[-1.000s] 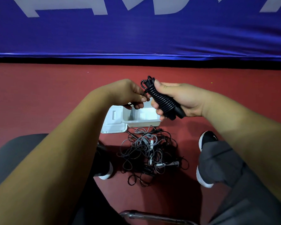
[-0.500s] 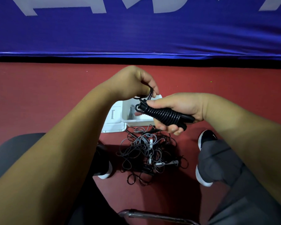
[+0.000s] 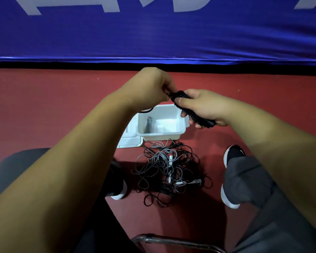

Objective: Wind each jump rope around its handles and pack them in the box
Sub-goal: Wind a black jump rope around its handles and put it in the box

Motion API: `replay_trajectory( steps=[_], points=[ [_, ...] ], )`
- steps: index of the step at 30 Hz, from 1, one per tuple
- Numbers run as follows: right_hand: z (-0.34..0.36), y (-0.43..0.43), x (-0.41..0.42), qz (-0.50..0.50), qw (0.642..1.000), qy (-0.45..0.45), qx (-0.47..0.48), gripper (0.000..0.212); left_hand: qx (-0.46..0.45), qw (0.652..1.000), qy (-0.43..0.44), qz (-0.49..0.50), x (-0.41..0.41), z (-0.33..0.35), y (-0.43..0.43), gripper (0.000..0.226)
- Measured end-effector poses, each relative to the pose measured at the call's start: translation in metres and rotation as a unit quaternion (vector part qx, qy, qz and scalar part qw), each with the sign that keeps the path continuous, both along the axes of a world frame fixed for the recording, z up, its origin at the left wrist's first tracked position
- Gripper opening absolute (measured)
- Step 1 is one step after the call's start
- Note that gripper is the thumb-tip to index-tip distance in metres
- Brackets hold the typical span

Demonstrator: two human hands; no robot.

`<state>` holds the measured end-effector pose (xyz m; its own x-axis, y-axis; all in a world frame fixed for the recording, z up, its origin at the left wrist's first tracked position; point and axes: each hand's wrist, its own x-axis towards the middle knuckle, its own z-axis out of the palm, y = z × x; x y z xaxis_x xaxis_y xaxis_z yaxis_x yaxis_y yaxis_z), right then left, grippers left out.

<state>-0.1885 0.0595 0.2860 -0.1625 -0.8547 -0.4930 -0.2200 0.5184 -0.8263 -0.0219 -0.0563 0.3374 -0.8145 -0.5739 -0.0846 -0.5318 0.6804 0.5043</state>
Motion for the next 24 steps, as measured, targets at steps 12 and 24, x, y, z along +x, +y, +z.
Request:
replay_trajectory(
  steps=[12, 24],
  points=[
    [0.009, -0.008, 0.006, -0.149, 0.984, -0.087, -0.046, 0.039, 0.161, 0.967, 0.1, 0.173, -0.005, -0.027, 0.005, 0.026],
    [0.011, -0.005, 0.007, -0.172, 0.983, -0.019, -0.065, 0.033, 0.289, 0.924, 0.118, 0.22, -0.004, -0.019, 0.017, 0.039]
  ],
)
